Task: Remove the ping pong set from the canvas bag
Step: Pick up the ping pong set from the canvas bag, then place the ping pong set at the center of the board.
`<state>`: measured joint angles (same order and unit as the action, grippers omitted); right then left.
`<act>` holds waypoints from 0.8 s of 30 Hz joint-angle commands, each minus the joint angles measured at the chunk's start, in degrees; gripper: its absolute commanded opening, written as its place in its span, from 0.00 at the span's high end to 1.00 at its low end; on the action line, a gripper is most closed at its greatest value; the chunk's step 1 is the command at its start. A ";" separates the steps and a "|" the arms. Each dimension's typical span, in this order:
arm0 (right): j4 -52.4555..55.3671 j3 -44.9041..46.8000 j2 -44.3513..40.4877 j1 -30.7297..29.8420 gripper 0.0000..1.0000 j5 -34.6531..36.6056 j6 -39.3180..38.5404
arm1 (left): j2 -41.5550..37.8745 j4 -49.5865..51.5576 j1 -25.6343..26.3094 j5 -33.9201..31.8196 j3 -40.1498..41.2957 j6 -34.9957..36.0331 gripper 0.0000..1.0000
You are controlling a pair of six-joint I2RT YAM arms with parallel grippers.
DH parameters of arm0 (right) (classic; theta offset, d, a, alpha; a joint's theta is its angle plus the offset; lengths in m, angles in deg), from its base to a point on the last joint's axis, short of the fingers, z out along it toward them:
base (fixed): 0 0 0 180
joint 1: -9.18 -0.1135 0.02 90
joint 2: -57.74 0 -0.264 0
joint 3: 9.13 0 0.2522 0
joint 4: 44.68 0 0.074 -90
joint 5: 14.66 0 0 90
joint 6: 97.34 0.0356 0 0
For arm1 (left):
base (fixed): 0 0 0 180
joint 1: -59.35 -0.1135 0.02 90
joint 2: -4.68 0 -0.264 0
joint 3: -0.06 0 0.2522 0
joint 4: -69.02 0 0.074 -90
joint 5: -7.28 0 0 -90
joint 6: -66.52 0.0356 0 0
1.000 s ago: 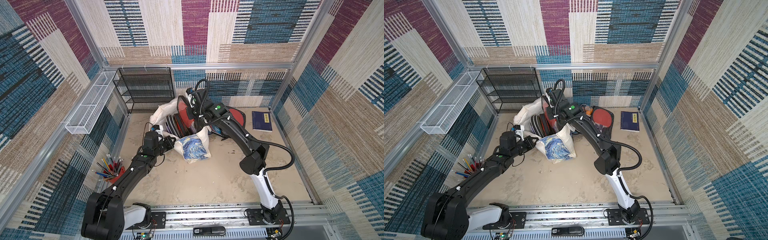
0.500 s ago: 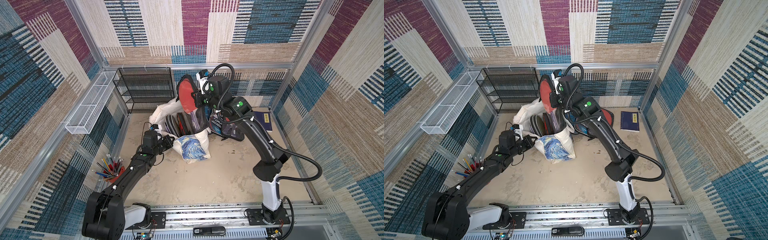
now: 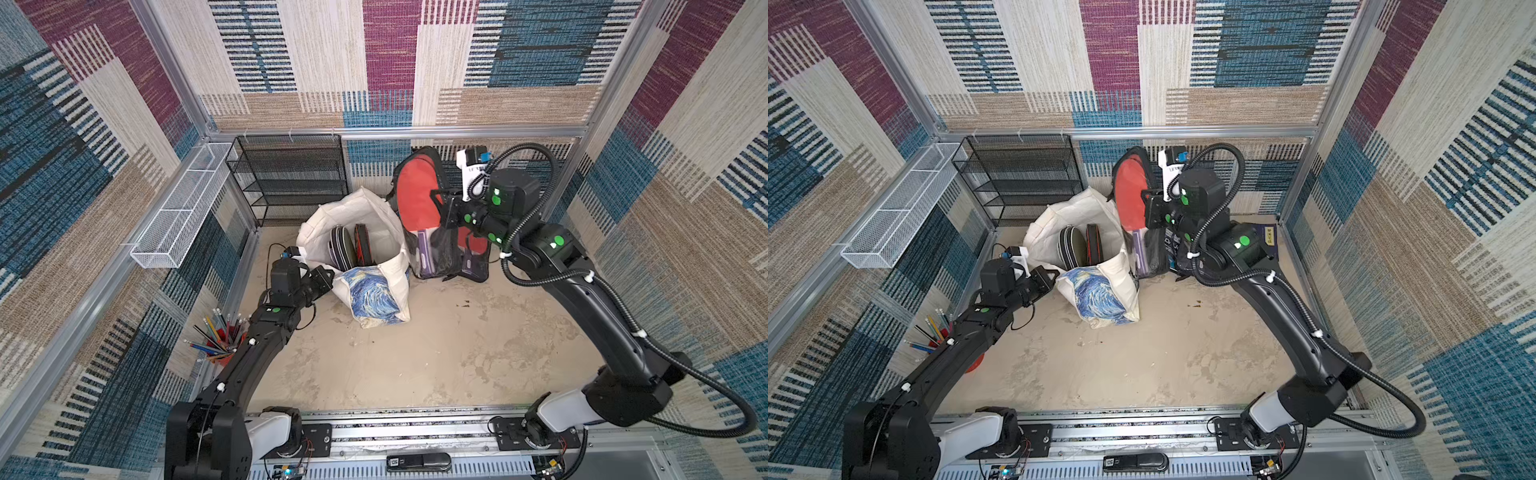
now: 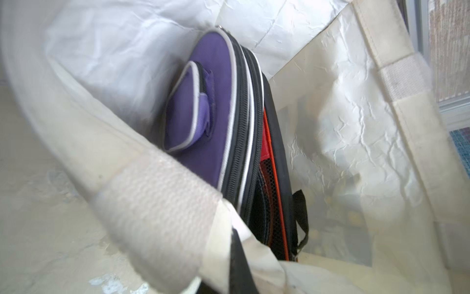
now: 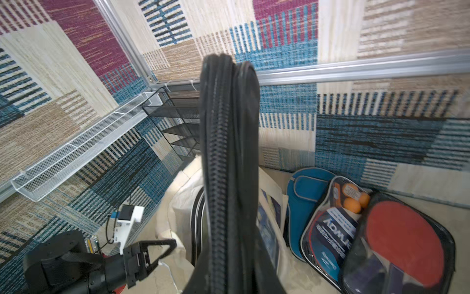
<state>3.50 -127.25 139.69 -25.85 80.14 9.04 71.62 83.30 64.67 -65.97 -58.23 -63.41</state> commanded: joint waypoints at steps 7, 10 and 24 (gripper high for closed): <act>-4.58 16.26 -12.59 4.98 1.00 2.12 5.04 | -3.00 4.36 -2.15 -4.59 -1.61 2.14 1.00; -5.50 22.91 -14.88 6.75 1.00 -0.02 6.62 | -4.58 6.17 -2.84 -5.04 -1.70 2.77 1.00; -24.60 51.95 -17.60 9.70 1.00 -14.80 16.84 | -10.54 13.71 -4.46 -5.50 -3.63 6.16 1.00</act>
<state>-9.14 -77.66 122.49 -16.30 69.21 22.48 61.63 97.35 60.58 -69.75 -61.11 -60.61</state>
